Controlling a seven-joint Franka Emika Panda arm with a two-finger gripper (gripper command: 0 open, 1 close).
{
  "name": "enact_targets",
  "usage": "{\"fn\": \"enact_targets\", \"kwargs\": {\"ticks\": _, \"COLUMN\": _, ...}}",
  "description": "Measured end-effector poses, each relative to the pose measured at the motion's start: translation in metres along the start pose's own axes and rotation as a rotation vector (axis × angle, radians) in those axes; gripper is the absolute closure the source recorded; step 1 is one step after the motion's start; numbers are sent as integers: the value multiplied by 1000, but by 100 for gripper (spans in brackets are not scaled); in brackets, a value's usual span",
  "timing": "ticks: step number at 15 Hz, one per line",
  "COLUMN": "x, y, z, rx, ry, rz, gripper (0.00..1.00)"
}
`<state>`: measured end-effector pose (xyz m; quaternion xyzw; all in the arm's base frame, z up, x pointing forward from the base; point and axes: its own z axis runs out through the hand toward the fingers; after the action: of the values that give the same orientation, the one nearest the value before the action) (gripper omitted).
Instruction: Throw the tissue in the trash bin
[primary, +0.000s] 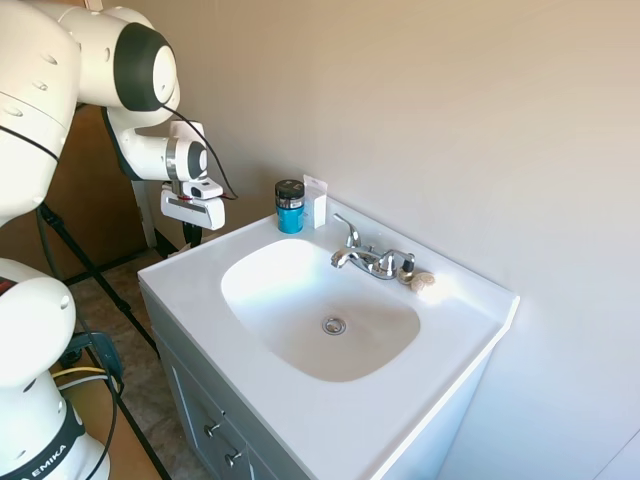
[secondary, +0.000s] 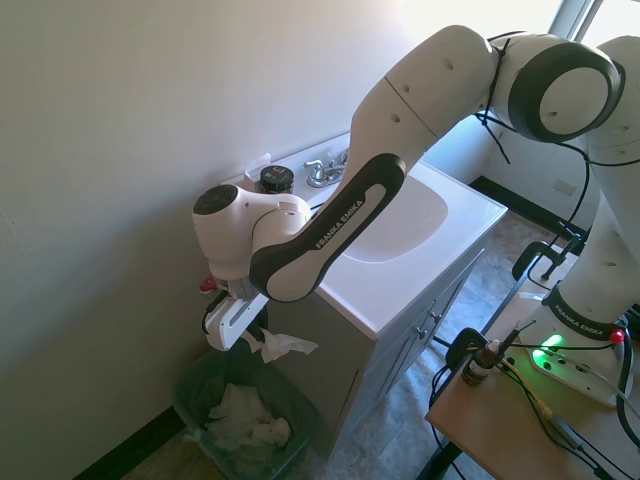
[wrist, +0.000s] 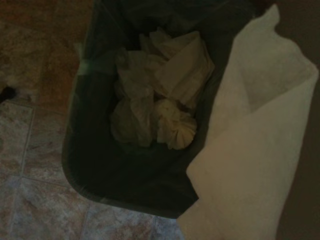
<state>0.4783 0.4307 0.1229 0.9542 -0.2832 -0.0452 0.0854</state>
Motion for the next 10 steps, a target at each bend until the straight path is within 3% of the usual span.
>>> {"fn": "enact_targets", "kwargs": {"ticks": 10, "x": 3, "y": -3, "z": -7, "rx": 15, "ry": -5, "rz": 11, "gripper": 0}}
